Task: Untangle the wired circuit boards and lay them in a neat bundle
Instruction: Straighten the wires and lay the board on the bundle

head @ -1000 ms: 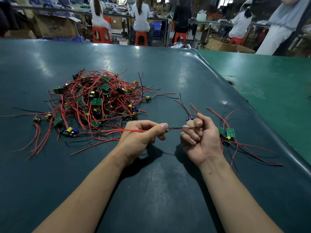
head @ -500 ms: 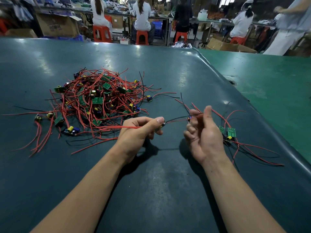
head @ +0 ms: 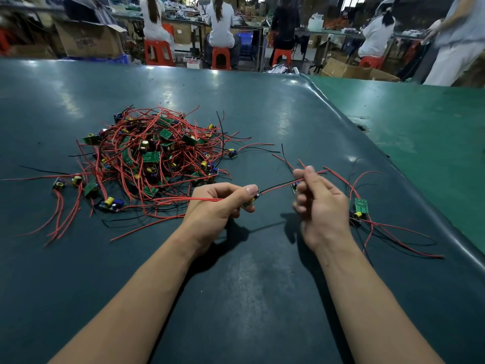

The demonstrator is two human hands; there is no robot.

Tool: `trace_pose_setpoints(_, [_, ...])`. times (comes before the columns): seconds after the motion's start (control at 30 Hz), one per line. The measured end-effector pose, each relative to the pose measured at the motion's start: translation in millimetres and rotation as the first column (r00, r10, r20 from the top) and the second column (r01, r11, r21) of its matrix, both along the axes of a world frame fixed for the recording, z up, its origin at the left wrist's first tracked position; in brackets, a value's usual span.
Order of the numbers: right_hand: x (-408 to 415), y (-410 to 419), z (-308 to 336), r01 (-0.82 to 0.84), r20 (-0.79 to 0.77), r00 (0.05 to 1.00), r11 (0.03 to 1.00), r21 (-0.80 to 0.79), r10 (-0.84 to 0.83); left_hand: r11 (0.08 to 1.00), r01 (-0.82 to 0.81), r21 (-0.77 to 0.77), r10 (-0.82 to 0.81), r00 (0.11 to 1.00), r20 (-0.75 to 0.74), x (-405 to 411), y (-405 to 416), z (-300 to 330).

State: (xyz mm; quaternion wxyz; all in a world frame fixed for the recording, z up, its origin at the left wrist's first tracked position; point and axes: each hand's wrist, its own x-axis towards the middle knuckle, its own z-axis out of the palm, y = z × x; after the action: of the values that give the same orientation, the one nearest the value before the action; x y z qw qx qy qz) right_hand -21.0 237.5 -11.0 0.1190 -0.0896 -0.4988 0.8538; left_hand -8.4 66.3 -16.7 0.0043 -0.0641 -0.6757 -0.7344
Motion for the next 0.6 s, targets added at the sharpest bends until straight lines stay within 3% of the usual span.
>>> trace_pose_setpoints(0.13, [-4, 8, -1, 0.125, -0.027, 0.991, 0.982, -0.140, -0.130, 1.000, 0.011, -0.012, -0.011, 1.000, -0.028, 0, 0, 0])
trace_pose_setpoints(0.27, [-8, 4, -4, 0.221, -0.013, 0.974, 0.964, -0.148, -0.226, 0.999, 0.047, -0.026, -0.048, 0.997, -0.058, 2, 2, -1])
trace_pose_setpoints(0.33, [-8, 4, -6, 0.297, -0.029, 0.954, 0.953, -0.051, -0.299, 0.998, 0.048, -0.036, -0.050, 0.997, -0.066, 2, 2, -1])
trace_pose_setpoints(0.4, [-6, 4, -10, 0.378, -0.135, 0.924, 0.908, 0.180, -0.358, 1.000, 0.014, -0.001, -0.014, 0.997, -0.071, 1, 1, 0])
trace_pose_setpoints(0.5, [0, 1, -14, 0.506, -0.320, 0.862, 0.680, 0.531, -0.392, 0.980, -0.057, 0.190, 0.061, 0.998, -0.014, -2, 1, 0])
trace_pose_setpoints(0.6, [4, -2, -15, 0.538, -0.404, 0.843, 0.535, 0.652, -0.356, 0.949, -0.106, 0.297, 0.109, 0.994, 0.007, -4, 2, 1])
